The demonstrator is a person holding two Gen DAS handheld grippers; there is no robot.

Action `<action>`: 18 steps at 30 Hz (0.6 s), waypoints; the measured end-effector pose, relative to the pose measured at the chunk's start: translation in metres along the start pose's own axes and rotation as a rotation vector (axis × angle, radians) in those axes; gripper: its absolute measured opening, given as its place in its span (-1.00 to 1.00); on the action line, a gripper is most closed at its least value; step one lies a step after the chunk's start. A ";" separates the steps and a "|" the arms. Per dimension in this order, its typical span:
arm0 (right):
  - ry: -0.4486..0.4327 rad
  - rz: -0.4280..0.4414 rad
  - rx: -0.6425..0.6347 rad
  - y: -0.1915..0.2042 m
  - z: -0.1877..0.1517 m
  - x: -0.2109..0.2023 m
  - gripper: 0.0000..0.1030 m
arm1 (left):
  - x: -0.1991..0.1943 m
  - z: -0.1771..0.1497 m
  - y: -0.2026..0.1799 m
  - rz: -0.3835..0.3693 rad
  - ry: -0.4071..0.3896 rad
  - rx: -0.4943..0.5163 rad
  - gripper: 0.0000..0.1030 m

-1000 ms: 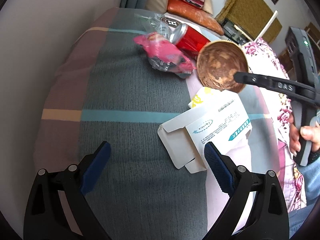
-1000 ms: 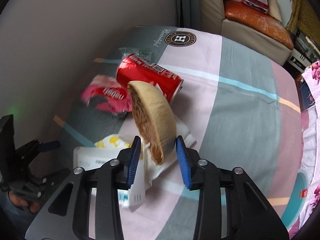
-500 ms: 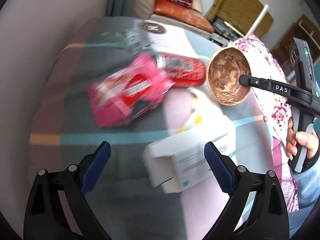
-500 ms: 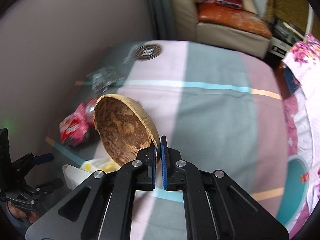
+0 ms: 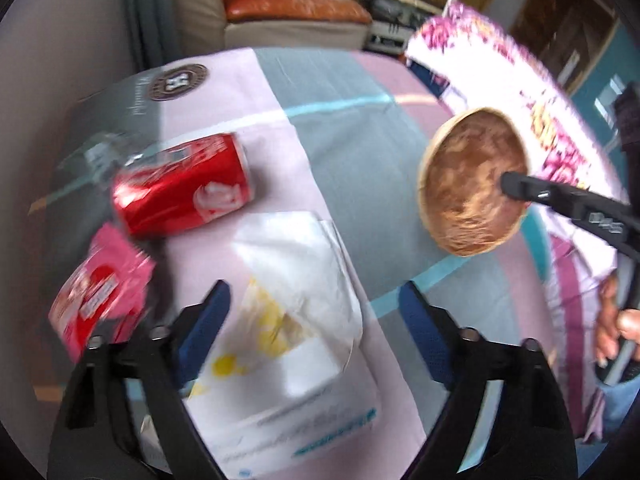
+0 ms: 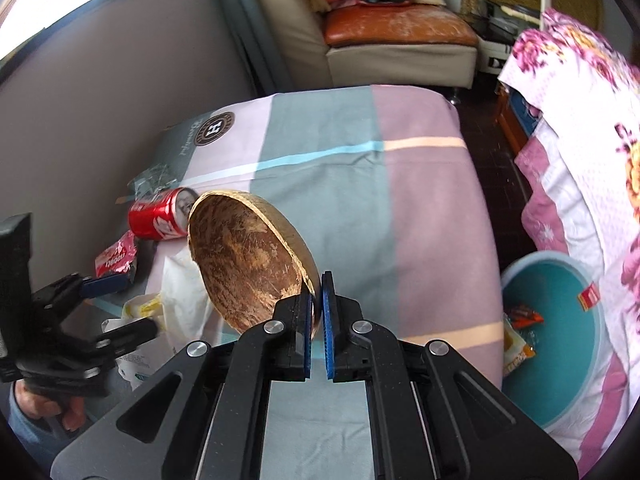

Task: Collect trash
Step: 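Grasp the white tissue with the left gripper while the right holds the coconut shell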

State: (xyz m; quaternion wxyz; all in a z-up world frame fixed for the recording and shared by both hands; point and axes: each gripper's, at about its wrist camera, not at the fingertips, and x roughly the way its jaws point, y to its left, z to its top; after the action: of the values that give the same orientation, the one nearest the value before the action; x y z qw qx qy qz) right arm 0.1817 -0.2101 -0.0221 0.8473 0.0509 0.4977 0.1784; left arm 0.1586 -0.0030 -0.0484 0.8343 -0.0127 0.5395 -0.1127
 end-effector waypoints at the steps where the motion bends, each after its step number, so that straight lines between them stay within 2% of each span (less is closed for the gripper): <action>1: 0.000 0.005 0.008 -0.004 -0.002 -0.001 -0.91 | 0.010 0.004 -0.006 0.013 0.026 0.023 0.32; 2: 0.000 0.009 0.017 -0.009 -0.003 -0.002 -0.91 | 0.016 0.006 -0.009 0.021 0.041 0.037 0.20; 6: -0.001 0.021 0.048 -0.027 -0.009 -0.004 -0.91 | 0.037 0.007 -0.024 0.036 0.091 0.081 0.18; 8: -0.004 0.025 0.063 -0.035 -0.011 -0.006 -0.91 | 0.042 0.004 -0.034 0.049 0.102 0.100 -0.44; 10: -0.011 0.027 0.079 -0.043 -0.013 -0.008 -0.91 | 0.044 0.003 -0.043 0.037 0.108 0.115 -0.47; 13: -0.019 0.032 0.103 -0.055 -0.018 -0.011 -0.91 | 0.045 0.004 -0.051 -0.046 0.126 0.111 -0.48; 16: -0.027 0.033 0.135 -0.068 -0.026 -0.015 -0.90 | 0.046 -0.002 -0.062 -0.184 0.153 0.103 -0.53; 18: -0.025 0.035 0.154 -0.076 -0.030 -0.017 -0.90 | 0.041 -0.011 -0.077 -0.268 0.155 0.134 -0.53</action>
State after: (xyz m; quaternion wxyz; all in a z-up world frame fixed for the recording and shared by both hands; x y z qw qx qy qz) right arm 0.1677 -0.2899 -0.0432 0.8437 0.1269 0.4984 0.1537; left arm 0.1514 -0.0852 -0.0788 0.7667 -0.0202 0.5870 -0.2593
